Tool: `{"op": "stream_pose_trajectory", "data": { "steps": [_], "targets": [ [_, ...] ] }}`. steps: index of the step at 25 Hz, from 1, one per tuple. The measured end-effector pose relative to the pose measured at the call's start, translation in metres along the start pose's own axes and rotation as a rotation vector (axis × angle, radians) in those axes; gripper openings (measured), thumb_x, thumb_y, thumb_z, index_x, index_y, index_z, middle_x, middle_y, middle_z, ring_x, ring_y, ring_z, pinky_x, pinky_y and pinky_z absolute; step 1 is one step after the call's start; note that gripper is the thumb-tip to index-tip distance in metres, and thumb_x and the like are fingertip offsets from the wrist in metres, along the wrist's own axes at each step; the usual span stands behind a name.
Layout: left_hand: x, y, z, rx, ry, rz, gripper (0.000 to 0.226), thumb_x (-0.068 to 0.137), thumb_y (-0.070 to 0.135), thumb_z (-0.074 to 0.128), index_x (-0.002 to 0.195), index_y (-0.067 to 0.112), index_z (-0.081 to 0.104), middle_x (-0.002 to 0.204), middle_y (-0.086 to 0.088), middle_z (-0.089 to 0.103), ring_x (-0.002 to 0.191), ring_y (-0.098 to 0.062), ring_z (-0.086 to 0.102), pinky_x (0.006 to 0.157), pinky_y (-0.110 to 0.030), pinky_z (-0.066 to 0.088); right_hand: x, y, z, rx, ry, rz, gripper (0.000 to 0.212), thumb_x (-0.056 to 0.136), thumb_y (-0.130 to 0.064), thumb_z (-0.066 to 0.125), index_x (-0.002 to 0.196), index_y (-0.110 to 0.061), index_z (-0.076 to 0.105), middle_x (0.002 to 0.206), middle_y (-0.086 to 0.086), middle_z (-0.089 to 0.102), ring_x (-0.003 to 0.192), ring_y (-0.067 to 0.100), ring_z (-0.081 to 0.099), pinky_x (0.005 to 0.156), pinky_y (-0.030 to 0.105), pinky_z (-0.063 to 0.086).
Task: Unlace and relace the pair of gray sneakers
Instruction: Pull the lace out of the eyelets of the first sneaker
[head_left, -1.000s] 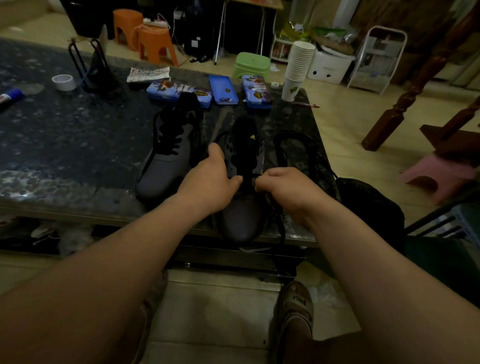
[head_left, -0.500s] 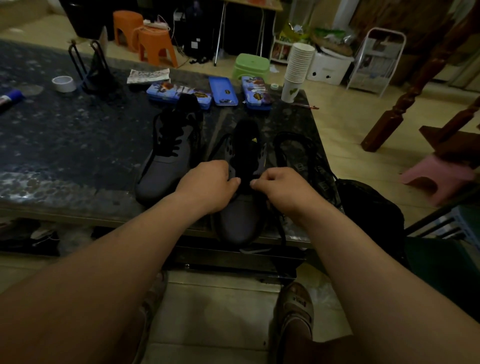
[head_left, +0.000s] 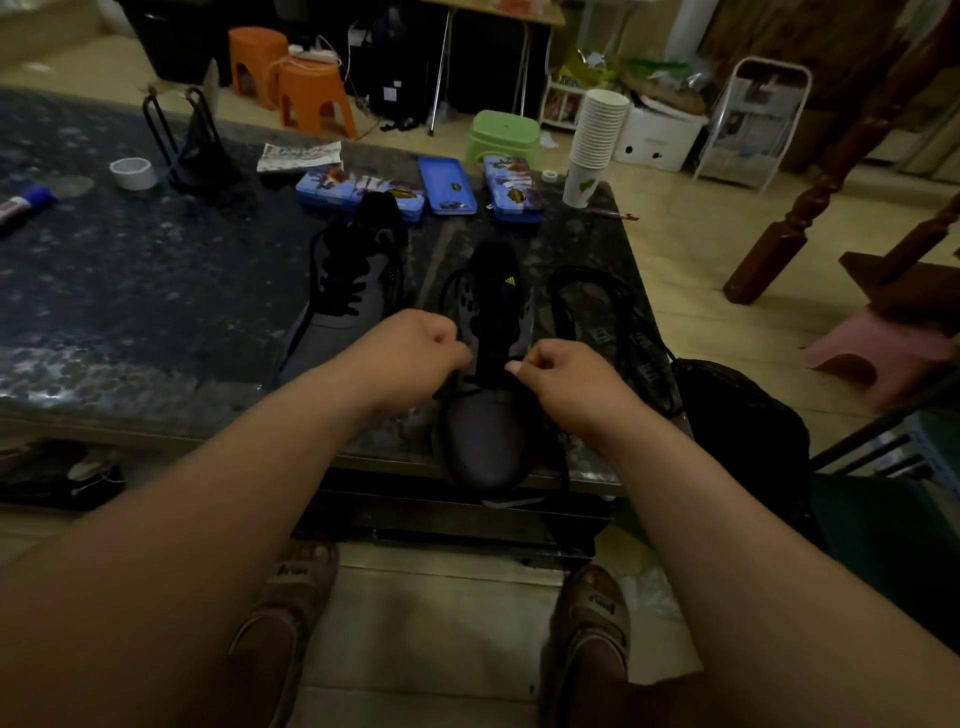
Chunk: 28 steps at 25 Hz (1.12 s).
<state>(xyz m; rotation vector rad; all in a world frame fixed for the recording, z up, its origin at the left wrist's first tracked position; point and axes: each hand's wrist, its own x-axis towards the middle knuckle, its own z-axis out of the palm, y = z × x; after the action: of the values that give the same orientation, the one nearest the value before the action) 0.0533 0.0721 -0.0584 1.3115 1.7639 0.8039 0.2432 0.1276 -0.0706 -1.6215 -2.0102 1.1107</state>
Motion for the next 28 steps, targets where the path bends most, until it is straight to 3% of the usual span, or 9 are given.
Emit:
{"op": "stream_pose_trajectory", "data": {
  "steps": [3, 6, 8, 11, 14, 17, 22, 26, 28],
  "targets": [
    [-0.007, 0.002, -0.014, -0.360, 0.050, -0.091, 0.016, 0.095, 0.015, 0.060, 0.080, 0.010, 0.063, 0.091, -0.013, 0.077, 0.095, -0.029, 0.076, 0.088, -0.048, 0.063, -0.001, 0.000, -0.001, 0.137, -0.026, 0.027, 0.025, 0.099, -0.031, 0.067, 0.081, -0.015, 0.062, 0.075, 0.004, 0.061, 0.070, 0.018, 0.057, 0.065, 0.034, 0.045],
    [-0.002, -0.002, 0.005, 0.034, 0.123, -0.010, 0.023, 0.094, 0.028, 0.070, 0.086, 0.011, 0.056, 0.084, -0.011, 0.070, 0.079, -0.028, 0.072, 0.070, -0.043, 0.063, -0.008, -0.004, -0.006, 0.309, -0.074, 0.052, 0.020, 0.100, -0.020, 0.063, 0.082, -0.016, 0.058, 0.088, 0.007, 0.068, 0.084, 0.023, 0.066, 0.073, 0.037, 0.052],
    [0.004, -0.005, 0.022, 0.305, 0.163, 0.037, 0.028, 0.094, 0.038, 0.071, 0.089, 0.018, 0.053, 0.085, -0.004, 0.065, 0.078, -0.022, 0.064, 0.062, -0.034, 0.048, -0.017, -0.003, -0.016, 0.415, -0.153, 0.058, 0.023, 0.098, -0.014, 0.062, 0.076, -0.019, 0.058, 0.092, 0.007, 0.069, 0.092, 0.024, 0.066, 0.087, 0.040, 0.056],
    [0.009, -0.004, 0.025, 0.348, 0.205, 0.058, 0.028, 0.095, 0.039, 0.070, 0.086, 0.020, 0.052, 0.083, 0.001, 0.062, 0.077, -0.018, 0.059, 0.058, -0.032, 0.037, -0.033, 0.004, -0.031, 0.348, -0.268, -0.015, 0.029, 0.093, -0.009, 0.064, 0.068, -0.022, 0.058, 0.087, 0.005, 0.060, 0.088, 0.020, 0.053, 0.084, 0.039, 0.046],
    [0.010, -0.003, 0.019, 0.394, 0.142, 0.038, 0.032, 0.098, 0.041, 0.067, 0.081, 0.016, 0.054, 0.081, -0.003, 0.063, 0.076, -0.021, 0.060, 0.058, -0.032, 0.041, -0.033, 0.007, -0.029, 0.298, -0.290, 0.004, 0.034, 0.092, -0.011, 0.064, 0.062, -0.025, 0.059, 0.079, 0.000, 0.059, 0.085, 0.018, 0.050, 0.081, 0.037, 0.038],
    [-0.001, 0.002, 0.005, 0.079, 0.004, -0.049, 0.027, 0.104, 0.026, 0.061, 0.084, 0.008, 0.058, 0.094, -0.019, 0.072, 0.083, -0.025, 0.068, 0.073, -0.040, 0.061, -0.018, 0.003, -0.022, 0.307, -0.238, 0.043, 0.033, 0.093, -0.017, 0.064, 0.061, -0.026, 0.060, 0.084, 0.005, 0.065, 0.090, 0.026, 0.064, 0.077, 0.037, 0.043],
    [-0.041, 0.015, -0.038, -0.421, -0.223, -0.128, 0.031, 0.104, 0.003, 0.049, 0.074, 0.008, 0.058, 0.111, -0.021, 0.076, 0.110, -0.029, 0.073, 0.089, -0.044, 0.062, -0.011, 0.004, -0.018, 0.347, -0.231, 0.091, 0.022, 0.098, -0.020, 0.057, 0.076, -0.023, 0.055, 0.102, 0.012, 0.074, 0.117, 0.034, 0.068, 0.078, 0.035, 0.046],
    [-0.057, 0.023, -0.045, -0.357, -0.345, -0.081, 0.032, 0.102, 0.001, 0.046, 0.072, 0.012, 0.044, 0.110, -0.019, 0.076, 0.106, -0.022, 0.075, 0.088, -0.044, 0.063, -0.014, 0.002, -0.019, 0.345, -0.200, 0.112, 0.012, 0.100, -0.021, 0.056, 0.089, -0.017, 0.061, 0.114, 0.019, 0.075, 0.092, 0.021, 0.072, 0.072, 0.031, 0.049],
    [-0.052, 0.016, -0.041, -0.205, -0.310, -0.109, 0.028, 0.102, 0.009, 0.057, 0.075, 0.011, 0.049, 0.105, -0.023, 0.076, 0.096, -0.026, 0.075, 0.084, -0.045, 0.061, -0.015, 0.000, -0.019, 0.320, -0.182, 0.127, 0.022, 0.101, -0.032, 0.059, 0.102, -0.011, 0.068, 0.109, 0.012, 0.077, 0.084, 0.014, 0.071, 0.068, 0.028, 0.051]
  ]
}}
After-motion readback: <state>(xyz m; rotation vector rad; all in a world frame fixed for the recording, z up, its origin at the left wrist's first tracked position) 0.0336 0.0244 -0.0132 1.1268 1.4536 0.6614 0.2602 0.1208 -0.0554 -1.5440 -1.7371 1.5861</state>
